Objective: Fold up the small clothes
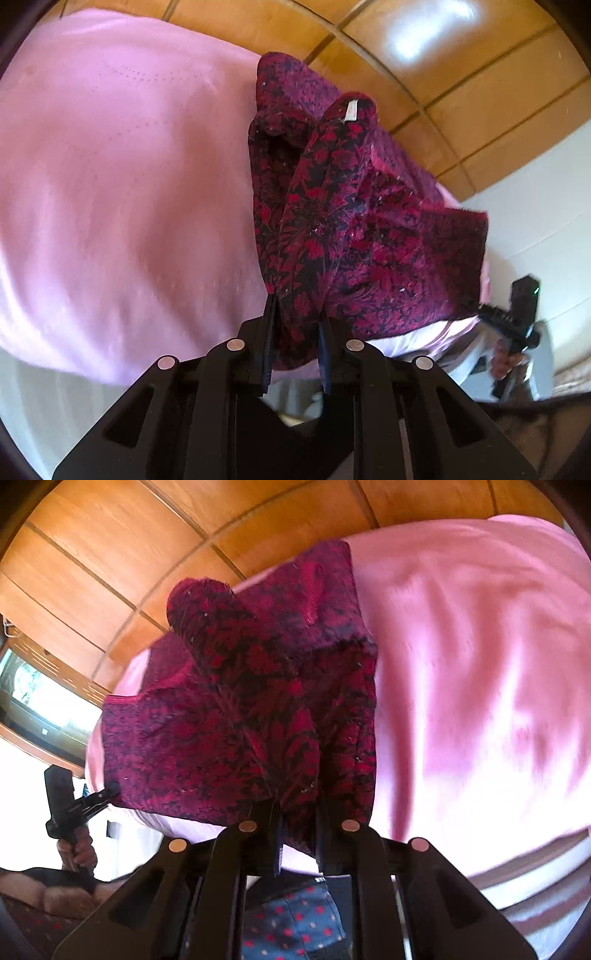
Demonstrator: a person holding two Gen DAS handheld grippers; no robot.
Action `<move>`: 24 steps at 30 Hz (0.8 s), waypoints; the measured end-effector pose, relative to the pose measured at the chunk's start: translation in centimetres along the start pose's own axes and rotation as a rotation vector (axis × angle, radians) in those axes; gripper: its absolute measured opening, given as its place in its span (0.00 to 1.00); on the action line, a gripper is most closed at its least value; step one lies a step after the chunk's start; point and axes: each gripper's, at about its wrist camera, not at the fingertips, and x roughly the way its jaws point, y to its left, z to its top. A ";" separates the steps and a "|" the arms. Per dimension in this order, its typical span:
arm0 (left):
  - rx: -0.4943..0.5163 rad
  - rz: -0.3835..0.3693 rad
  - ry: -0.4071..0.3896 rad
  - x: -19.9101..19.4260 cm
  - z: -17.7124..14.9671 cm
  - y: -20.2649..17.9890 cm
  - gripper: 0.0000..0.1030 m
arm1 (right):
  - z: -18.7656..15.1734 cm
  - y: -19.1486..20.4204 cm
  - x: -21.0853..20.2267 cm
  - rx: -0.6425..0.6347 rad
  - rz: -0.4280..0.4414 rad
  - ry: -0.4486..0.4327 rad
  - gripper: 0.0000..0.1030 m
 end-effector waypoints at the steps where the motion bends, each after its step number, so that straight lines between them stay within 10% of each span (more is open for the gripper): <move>1: 0.018 0.021 -0.006 -0.1 0.2 -0.3 0.21 | 0.4 0.2 0.3 -0.005 -0.013 0.000 0.13; 5: 0.074 0.081 -0.095 -1.9 1.6 -1.3 0.32 | 2.6 2.0 0.5 -0.068 -0.100 -0.053 0.45; 10: 0.133 0.124 -0.163 -2.0 4.5 -1.7 0.43 | 5.7 4.8 -0.1 -0.163 -0.155 -0.198 0.54; 18: 0.241 0.143 -0.176 0.4 7.4 -3.8 0.43 | 7.4 8.0 2.1 -0.336 -0.270 -0.249 0.47; 20: 0.244 0.144 -0.155 1.2 7.7 -3.5 0.21 | 7.1 8.1 2.8 -0.371 -0.309 -0.231 0.27; 24: 0.255 0.130 -0.177 0.9 7.3 -4.0 0.14 | 6.6 7.8 2.7 -0.383 -0.309 -0.203 0.18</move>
